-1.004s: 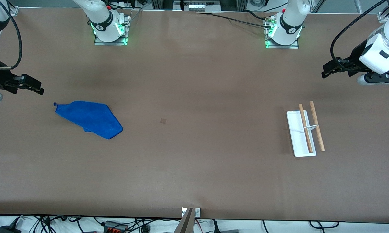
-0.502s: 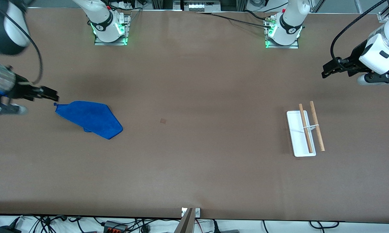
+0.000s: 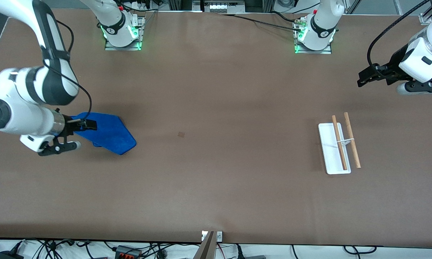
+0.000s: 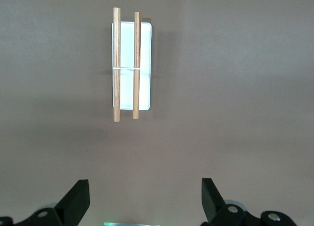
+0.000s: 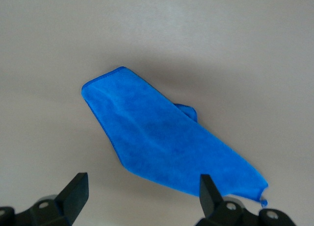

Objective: Pass towel and hang on rack
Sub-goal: 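Reach the right gripper down to the blue towel's corner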

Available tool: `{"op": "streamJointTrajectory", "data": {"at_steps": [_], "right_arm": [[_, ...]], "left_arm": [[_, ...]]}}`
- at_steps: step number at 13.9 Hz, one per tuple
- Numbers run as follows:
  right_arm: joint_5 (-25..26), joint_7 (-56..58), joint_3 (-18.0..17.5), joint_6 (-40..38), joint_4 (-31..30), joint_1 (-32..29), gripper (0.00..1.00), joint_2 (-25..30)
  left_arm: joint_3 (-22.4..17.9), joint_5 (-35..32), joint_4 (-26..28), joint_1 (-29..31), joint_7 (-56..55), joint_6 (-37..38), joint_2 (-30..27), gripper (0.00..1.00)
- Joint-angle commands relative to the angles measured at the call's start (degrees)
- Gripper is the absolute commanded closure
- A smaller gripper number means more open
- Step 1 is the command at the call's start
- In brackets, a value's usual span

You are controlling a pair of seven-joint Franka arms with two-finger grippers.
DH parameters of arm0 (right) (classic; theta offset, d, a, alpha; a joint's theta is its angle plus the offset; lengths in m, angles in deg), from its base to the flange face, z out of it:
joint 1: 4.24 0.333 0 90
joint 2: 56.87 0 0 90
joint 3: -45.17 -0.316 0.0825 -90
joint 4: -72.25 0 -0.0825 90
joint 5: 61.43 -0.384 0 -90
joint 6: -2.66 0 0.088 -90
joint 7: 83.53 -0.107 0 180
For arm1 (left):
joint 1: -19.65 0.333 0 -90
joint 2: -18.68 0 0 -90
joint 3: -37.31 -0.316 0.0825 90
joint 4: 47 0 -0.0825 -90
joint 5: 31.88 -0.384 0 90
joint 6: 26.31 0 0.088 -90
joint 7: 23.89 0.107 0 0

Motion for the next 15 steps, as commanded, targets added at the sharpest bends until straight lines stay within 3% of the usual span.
{"op": "streamJointTrajectory", "data": {"at_steps": [1, 3, 6, 11, 15], "right_arm": [[-5.78, 6.64, -0.16, 0.33, 0.71, -0.26, 0.00, -4.27], [-8.43, 14.62, -0.16, 0.33, 3.85, -0.35, 0.00, -9.45], [-8.61, 23.60, -0.33, 0.94, 7.12, -0.17, 0.00, -14.56], [-8.17, 41.18, -0.33, 7.52, 10.11, 1.06, 0.09, -19.40], [-7.73, 43.58, -0.33, 8.76, 9.67, 2.20, 0.13, -19.75]], "left_arm": [[-0.20, -0.09, -0.94, 0.01, 0.42, 0.99, 0.39, 0.00], [-0.11, -0.09, -0.94, 0.01, 0.42, 0.99, 0.39, 0.00], [-0.11, -0.09, -0.94, 0.01, 0.42, 0.90, 0.39, 0.00], [-0.11, -0.09, -0.94, 0.01, 0.42, 0.99, 0.39, 0.00], [-0.11, -0.09, -0.94, 0.01, 0.42, 0.90, 0.39, 0.00]]}}
